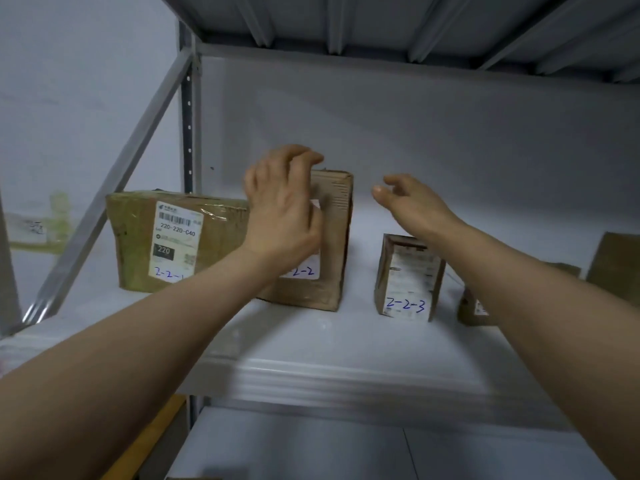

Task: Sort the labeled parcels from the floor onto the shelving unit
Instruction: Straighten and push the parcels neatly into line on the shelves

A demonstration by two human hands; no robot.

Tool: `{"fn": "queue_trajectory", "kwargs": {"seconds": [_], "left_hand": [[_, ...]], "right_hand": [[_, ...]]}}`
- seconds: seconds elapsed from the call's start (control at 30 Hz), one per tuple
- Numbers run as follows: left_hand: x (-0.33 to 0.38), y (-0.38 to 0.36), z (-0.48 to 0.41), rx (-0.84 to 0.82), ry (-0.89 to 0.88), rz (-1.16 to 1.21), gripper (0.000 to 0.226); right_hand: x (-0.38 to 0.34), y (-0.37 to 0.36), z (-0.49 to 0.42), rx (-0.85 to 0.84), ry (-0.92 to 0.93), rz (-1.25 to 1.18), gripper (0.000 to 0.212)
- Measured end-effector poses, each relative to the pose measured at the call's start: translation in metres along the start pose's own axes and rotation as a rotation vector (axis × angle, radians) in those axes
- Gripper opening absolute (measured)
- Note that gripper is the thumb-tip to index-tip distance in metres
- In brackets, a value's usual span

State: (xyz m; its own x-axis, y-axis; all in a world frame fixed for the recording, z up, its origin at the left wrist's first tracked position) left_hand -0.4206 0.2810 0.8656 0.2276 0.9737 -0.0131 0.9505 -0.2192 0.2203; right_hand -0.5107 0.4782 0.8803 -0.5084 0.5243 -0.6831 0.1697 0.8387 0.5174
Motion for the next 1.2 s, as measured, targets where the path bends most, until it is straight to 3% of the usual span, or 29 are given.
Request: {"fn": "queue_trajectory", "kwargs": {"seconds": [0.1, 0.2, 0.3, 0.43, 0.53, 0.83, 0.97, 1.13, 1.2], "left_hand": [[0.048, -0.016, 0.01, -0.026, -0.169, 0.099, 0.06], [0.076, -0.037, 0.03, -0.113, -0.217, 0.156, 0.057], [0.076, -0.051, 0.046, -0.15, -0.205, 0.14, 0.051], [0.047, -0.052, 0.041, -0.034, -0.086, 0.099, 0.049], [0.039, -0.049, 0.039, -0.018, 0.005, 0.067, 0.028], [0.048, -0.054, 0.045, -0.069, -0.066, 0.048, 0.023], [0.05, -0.054, 0.047, -0.109, -0.072, 0.022, 0.023], [0.097, -0.05, 0.036, -0.083, -0.257, 0.115, 0.027], [0.137, -0.06, 0.025, -0.143, -0.36, 0.137, 0.034]], "right_hand": [[0.028, 0.019, 0.004, -0.099, -0.07, 0.235, 0.041], [0.051, 0.022, 0.012, -0.118, -0.092, 0.36, 0.038], [0.067, 0.016, 0.019, -0.163, -0.069, 0.245, 0.048], [0.078, 0.008, 0.017, -0.194, -0.051, 0.129, 0.053], [0.076, -0.003, 0.012, -0.161, -0.006, 0.106, 0.052], [0.058, -0.032, 0.011, -0.111, 0.047, 0.049, 0.049], [0.056, -0.016, 0.018, -0.122, 0.04, 0.05, 0.072], [0.06, 0.067, 0.026, 0.004, 0.026, 0.195, 0.047], [0.071, 0.107, 0.028, 0.048, -0.026, 0.288, 0.033]]}}
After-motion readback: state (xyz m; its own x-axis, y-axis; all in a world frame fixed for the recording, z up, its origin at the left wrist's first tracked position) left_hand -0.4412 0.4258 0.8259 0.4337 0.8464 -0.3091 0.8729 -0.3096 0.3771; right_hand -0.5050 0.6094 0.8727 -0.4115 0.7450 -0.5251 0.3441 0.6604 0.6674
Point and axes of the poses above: each hand's wrist, its own z-axis away from the middle knuckle, its own y-axis out of the back of the hand, x = y × z, the point moved 5 cm from there along -z, towards the middle knuckle, and after that the axes turned 9 degrees about -z, right-handed, at the moved point
